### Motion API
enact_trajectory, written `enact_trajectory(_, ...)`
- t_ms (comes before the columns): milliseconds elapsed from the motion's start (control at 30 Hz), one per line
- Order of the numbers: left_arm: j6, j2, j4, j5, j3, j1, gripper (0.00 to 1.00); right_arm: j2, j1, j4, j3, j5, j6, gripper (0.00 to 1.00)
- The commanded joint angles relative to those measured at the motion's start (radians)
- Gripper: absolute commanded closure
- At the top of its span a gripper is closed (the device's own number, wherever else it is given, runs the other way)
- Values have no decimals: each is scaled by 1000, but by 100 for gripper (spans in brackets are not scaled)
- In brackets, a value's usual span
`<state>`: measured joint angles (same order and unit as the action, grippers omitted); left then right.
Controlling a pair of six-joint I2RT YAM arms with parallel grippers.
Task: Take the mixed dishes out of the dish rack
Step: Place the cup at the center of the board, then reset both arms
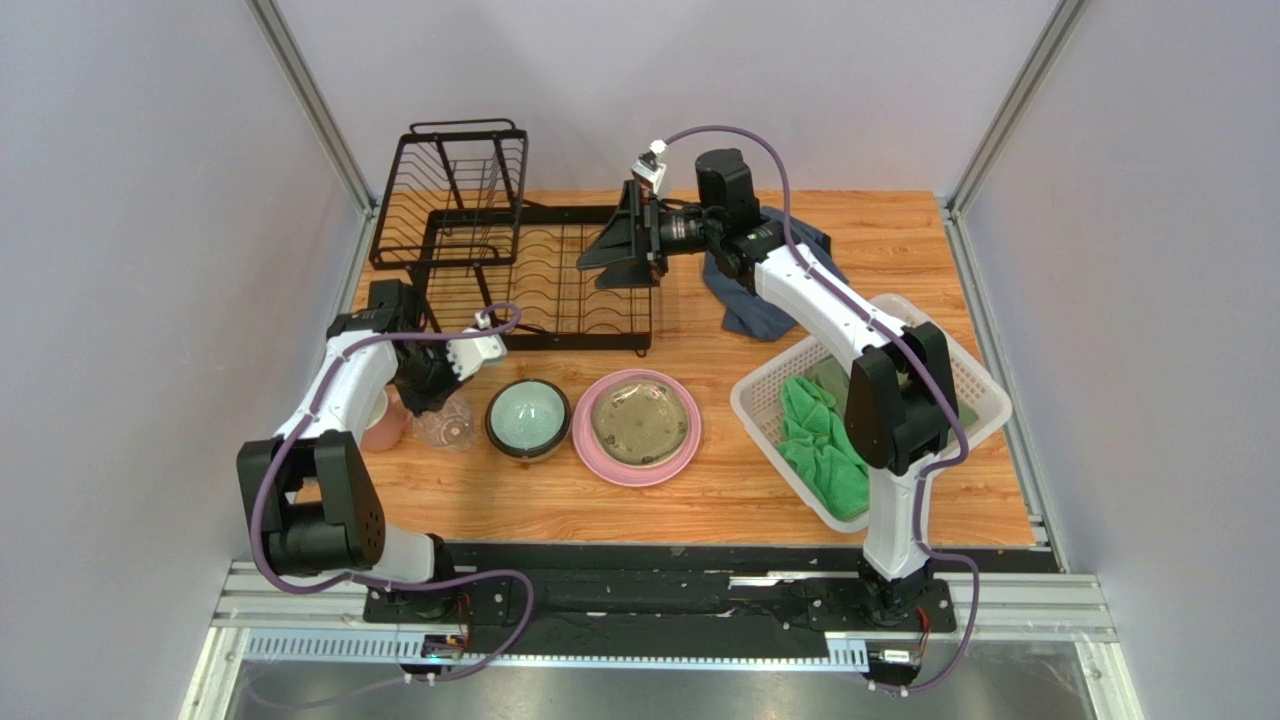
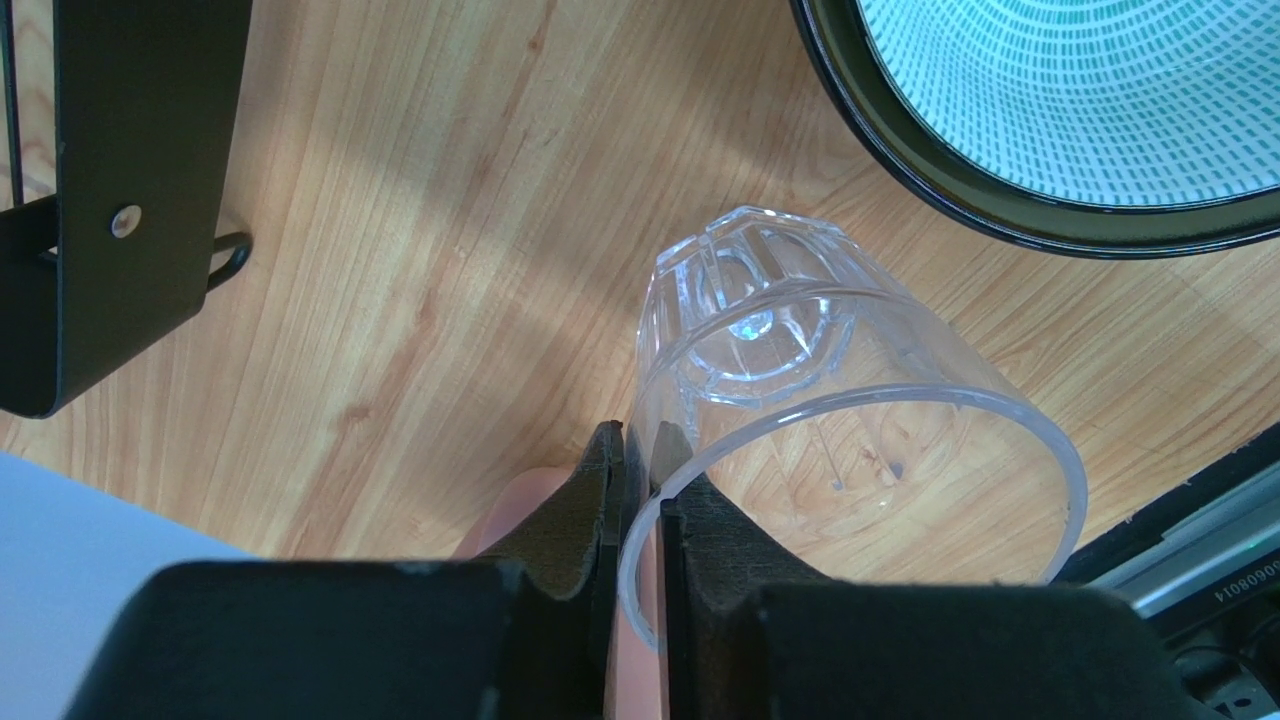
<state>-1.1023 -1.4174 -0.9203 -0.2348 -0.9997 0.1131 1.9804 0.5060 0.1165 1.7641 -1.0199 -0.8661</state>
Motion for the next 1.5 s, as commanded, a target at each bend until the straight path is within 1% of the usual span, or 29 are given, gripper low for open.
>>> enact_trajectory(0,1,-5,20,-18,-27,8,86,-45,0,-9,-5,12,21,2)
enact_trajectory(367,4,-3,28,-8,-24,8,76,-41,0,-8,-5,14,24,2)
enact_trajectory(467,5,-2,29,-6,-22,7,70,-41,0,-6,-5,12,22,2)
enact_trajectory(733,16,28,47,-1,-22,8,67,-48,2,-6,-11,15,27,2)
enact_trajectory(933,36,101,58,-4,-37,8,57,-63,-1,23,-9,30,53,1)
enact_trajectory(1000,47,135,60,-9,-50,8,56,-66,0,55,0,40,87,1)
enact_trajectory(1067,58,158,63,-18,-60,8,52,-68,2,84,9,60,113,1)
enact_trajectory(1167,81,207,64,-43,-79,10,46,-61,-3,188,58,101,202,1)
enact_trajectory(1200,103,233,70,-50,-89,10,44,-55,-4,251,90,118,267,1)
enact_trajectory(1267,136,261,93,-75,-96,10,38,-54,-12,299,113,170,318,1)
enact_trajectory(1300,181,290,107,-86,-102,10,37,-57,-14,334,120,191,341,1)
enact_trajectory(1333,208,305,124,-101,-102,10,32,-64,-18,351,132,246,396,1)
enact_trajectory(1400,281,349,182,-115,-96,10,27,-78,-21,397,136,315,458,1)
enact_trajectory(1433,309,365,204,-121,-93,10,24,-97,-21,409,138,398,525,1)
enact_trajectory(1467,332,377,248,-121,-90,11,23,-109,-23,419,135,438,554,1)
